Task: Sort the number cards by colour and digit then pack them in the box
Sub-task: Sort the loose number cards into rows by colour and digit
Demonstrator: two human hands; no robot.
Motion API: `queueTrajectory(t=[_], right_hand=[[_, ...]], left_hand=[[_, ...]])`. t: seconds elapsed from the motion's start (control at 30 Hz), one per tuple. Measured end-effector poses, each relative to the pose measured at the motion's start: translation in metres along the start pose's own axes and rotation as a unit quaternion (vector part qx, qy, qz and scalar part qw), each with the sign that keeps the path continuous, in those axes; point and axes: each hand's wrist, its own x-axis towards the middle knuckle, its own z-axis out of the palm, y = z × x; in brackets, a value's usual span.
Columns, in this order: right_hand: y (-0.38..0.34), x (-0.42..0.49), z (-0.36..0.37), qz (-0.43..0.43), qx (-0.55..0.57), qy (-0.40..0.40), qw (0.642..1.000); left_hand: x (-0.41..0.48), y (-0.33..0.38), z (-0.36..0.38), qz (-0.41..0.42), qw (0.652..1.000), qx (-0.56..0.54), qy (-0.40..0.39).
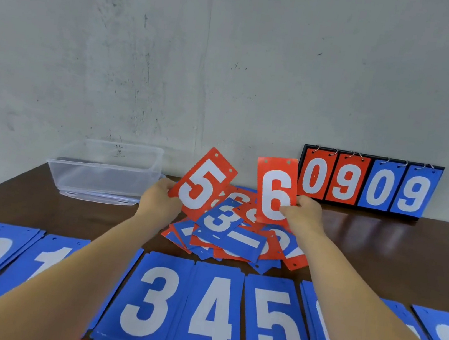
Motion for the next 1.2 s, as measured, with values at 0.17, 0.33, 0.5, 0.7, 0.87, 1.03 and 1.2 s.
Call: queueTrajectory(t=[0.17,0.33,0.5,0.7,0.87,1.03,1.2], right_hand=[[-0.009,-0.015,-0.006,-0.032,0.009,-0.012,0.999],[-0.024,-0.041,-0.018,-0.049,0.024,-0.014,0.998],[-0.042,-0.073,-0.036,-0.073,0.034,-0.006,0.997],[-0.041,-0.125,-0.058,-0.075,0.035,0.030,0.996],[-0.023,-0.186,-0.086,-0.052,0.042,0.049,0.997],[0.004,-0.250,-0.125,-0.030,0.046,0.062,0.997],[0.036,-0.299,-0.162,0.007,0.054,0.070,0.996]], left_hand=[[-0.024,-0.003,-0.017,-0.014,0.999,-0.047,0.002],[-0.048,-0.009,-0.036,-0.012,0.996,-0.083,0.011],[-0.080,-0.009,-0.053,-0.007,0.994,-0.112,0.000],[-0.132,-0.013,-0.074,0.011,0.993,-0.118,-0.022],[-0.187,-0.017,-0.081,0.019,0.993,-0.107,-0.051],[-0.240,-0.012,-0.071,-0.008,0.986,-0.115,-0.117],[-0.283,0.001,-0.050,-0.011,0.983,-0.117,-0.142]])
